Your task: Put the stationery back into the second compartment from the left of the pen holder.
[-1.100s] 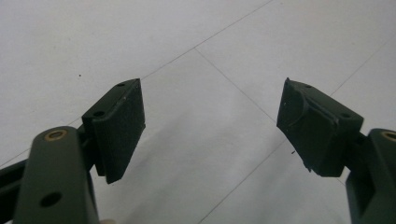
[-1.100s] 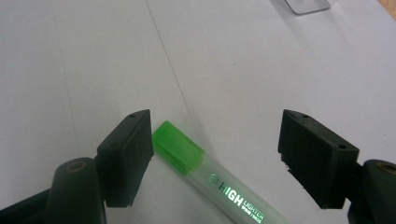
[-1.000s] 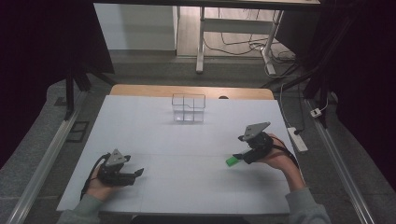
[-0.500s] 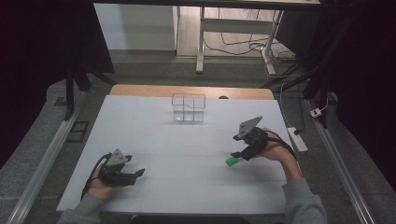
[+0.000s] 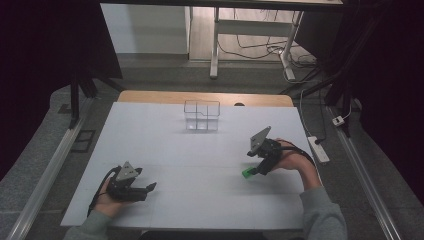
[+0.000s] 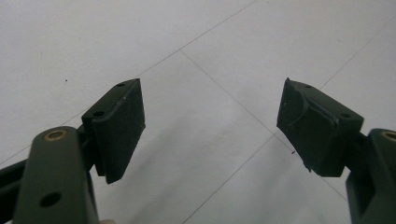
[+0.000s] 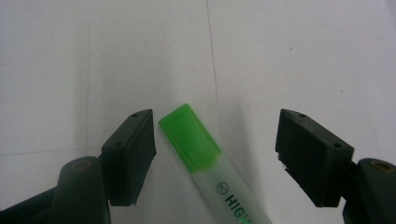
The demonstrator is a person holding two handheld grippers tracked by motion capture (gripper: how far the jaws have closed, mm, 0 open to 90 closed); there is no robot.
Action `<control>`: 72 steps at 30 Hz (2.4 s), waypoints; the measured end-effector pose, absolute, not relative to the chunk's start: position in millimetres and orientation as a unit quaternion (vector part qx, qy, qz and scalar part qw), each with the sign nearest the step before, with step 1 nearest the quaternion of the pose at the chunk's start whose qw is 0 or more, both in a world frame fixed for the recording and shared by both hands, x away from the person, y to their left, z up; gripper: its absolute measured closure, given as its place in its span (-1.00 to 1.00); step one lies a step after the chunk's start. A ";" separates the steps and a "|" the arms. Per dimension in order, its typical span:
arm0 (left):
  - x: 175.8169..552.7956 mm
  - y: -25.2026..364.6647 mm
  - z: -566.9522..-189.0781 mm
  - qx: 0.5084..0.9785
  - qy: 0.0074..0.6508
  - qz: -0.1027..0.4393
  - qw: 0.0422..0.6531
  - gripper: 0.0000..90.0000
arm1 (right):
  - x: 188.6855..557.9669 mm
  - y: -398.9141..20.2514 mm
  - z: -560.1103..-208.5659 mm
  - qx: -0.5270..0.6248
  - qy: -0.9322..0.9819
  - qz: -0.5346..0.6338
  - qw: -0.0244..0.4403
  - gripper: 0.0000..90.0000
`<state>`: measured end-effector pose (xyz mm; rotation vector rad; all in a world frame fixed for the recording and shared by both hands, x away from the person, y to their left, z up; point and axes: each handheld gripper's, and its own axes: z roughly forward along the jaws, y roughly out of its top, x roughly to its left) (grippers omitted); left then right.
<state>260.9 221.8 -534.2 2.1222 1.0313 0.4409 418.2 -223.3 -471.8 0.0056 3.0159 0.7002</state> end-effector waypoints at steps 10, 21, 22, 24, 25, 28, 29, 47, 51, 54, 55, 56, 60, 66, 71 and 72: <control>261.3 223.6 -535.2 0.825 0.399 0.171 0.362 -0.49 | 415.4 -216.2 -483.8 -0.013 0.981 0.192 0.011 -0.33; 261.0 224.9 -534.9 0.825 0.397 0.172 0.363 -0.48 | 412.9 -210.2 -490.9 -0.020 0.988 0.155 0.008 -0.12; 261.1 225.0 -535.0 0.825 0.397 0.172 0.364 -0.48 | 412.7 -210.4 -491.8 -0.019 0.988 0.153 0.008 -0.09; 261.1 225.3 -535.1 0.825 0.398 0.171 0.364 -0.48 | 412.9 -210.1 -493.0 -0.022 0.989 0.148 0.009 -0.04; 261.1 225.4 -535.2 0.824 0.398 0.171 0.364 -0.48 | 412.4 -209.9 -493.5 -0.022 0.989 0.145 0.010 -0.02; 260.9 225.9 -535.3 0.824 0.399 0.171 0.364 -0.48 | 413.1 -208.8 -494.9 -0.029 0.990 0.139 0.009 0.06; 260.8 225.9 -535.3 0.824 0.399 0.171 0.364 -0.48 | 413.3 -208.9 -494.9 -0.030 0.990 0.140 0.008 0.08; 258.8 226.5 -536.1 0.826 0.401 0.166 0.359 -0.48 | 405.3 -205.5 -492.9 -0.083 0.988 0.129 0.016 0.47; 258.7 227.0 -536.1 0.826 0.401 0.166 0.360 -0.48 | 406.0 -207.5 -491.4 -0.069 0.988 0.138 0.028 0.47; 258.8 228.4 -535.9 0.825 0.402 0.167 0.361 -0.48 | 406.9 -211.0 -485.4 -0.055 0.984 0.168 0.028 0.48; 258.8 228.9 -536.0 0.824 0.403 0.166 0.362 -0.48 | 407.3 -212.2 -482.6 -0.049 0.982 0.180 0.029 0.48; 258.8 229.4 -535.9 0.824 0.403 0.167 0.362 -0.48 | 407.7 -213.2 -480.2 -0.045 0.981 0.187 0.032 0.48; 258.5 229.8 -535.3 0.823 0.404 0.167 0.364 -0.48 | 409.2 -217.0 -471.9 -0.015 0.975 0.218 0.040 0.48; 259.0 230.1 -534.9 0.822 0.404 0.168 0.365 -0.48 | 408.5 -219.2 -460.4 0.008 0.965 0.256 0.050 0.47; 259.9 230.4 -534.7 0.820 0.406 0.168 0.366 -0.48 | 409.2 -221.4 -453.5 0.029 0.954 0.293 0.046 0.47; 260.0 230.5 -534.5 0.820 0.406 0.168 0.366 -0.48 | 409.3 -221.4 -452.3 0.033 0.952 0.300 0.047 0.48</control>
